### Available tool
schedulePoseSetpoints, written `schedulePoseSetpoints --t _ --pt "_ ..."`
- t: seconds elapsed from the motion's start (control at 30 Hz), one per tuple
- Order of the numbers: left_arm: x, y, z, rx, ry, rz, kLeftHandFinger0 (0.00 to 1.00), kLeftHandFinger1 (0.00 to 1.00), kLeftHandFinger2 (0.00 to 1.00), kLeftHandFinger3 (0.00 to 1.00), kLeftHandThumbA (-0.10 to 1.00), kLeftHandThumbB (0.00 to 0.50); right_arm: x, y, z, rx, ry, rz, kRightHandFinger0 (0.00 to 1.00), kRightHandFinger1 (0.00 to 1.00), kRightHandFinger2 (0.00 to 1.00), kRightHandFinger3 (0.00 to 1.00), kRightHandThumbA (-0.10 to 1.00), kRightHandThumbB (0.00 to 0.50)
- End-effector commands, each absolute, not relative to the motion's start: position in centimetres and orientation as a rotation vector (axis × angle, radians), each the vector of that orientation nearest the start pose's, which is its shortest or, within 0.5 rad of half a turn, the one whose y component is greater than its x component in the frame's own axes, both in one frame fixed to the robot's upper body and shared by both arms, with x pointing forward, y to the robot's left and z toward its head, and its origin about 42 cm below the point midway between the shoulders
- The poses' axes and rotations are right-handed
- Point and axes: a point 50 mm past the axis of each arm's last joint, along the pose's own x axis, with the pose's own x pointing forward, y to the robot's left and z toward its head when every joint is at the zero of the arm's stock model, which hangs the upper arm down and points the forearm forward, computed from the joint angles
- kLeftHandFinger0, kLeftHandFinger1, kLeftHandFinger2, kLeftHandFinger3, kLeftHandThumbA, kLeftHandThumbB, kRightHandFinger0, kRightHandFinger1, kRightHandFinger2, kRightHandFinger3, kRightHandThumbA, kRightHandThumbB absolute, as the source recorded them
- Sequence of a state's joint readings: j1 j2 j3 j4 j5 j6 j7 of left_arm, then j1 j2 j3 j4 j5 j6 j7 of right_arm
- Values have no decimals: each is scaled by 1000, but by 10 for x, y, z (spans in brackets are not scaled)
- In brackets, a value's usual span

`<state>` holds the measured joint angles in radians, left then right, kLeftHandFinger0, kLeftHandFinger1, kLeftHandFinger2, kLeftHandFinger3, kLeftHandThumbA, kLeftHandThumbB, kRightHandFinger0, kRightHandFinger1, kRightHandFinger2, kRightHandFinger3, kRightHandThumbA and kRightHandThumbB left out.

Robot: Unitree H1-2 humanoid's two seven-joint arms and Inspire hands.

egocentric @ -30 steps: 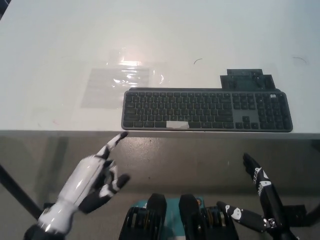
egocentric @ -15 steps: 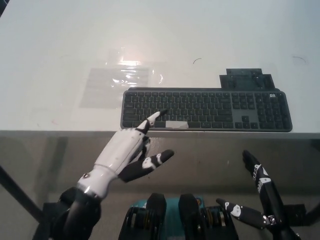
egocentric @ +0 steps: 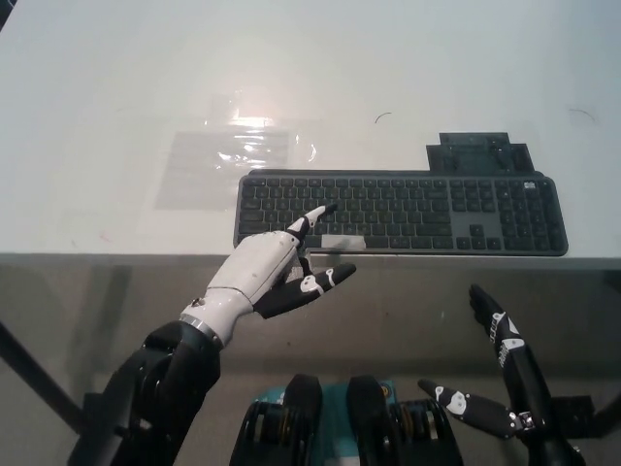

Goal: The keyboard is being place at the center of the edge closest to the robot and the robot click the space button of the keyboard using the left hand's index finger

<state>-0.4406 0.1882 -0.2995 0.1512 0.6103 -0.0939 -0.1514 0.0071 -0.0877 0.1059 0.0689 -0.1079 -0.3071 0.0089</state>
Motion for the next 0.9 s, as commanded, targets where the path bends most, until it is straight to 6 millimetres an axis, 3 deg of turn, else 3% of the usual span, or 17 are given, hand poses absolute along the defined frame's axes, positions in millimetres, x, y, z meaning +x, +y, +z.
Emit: schedulePoseSetpoints --t 0.0,0.33,0.43,0.73,0.87 --pt "413 146 202 927 -404 -407 0 145 374 1000 1000 365 281 -205 109 -207 -314 174 1000 1000 1000 1000 1000 427" --pt "426 146 190 945 -358 -414 39 202 415 1000 1000 356 283 -205 112 -225 -310 178 1000 1000 1000 1000 1000 426" --pt "430 145 187 953 -346 -417 0 204 415 1000 1000 334 284 -205 113 -231 -314 179 1000 1000 1000 1000 1000 420" --pt "434 142 180 971 -333 -432 0 227 422 1000 1000 351 286 -206 114 -260 -315 182 1000 1000 1000 1000 1000 411" --pt "434 139 178 969 -319 -452 36 243 428 1000 1000 354 285 -206 114 -265 -309 181 1000 1000 1000 1000 1000 429"
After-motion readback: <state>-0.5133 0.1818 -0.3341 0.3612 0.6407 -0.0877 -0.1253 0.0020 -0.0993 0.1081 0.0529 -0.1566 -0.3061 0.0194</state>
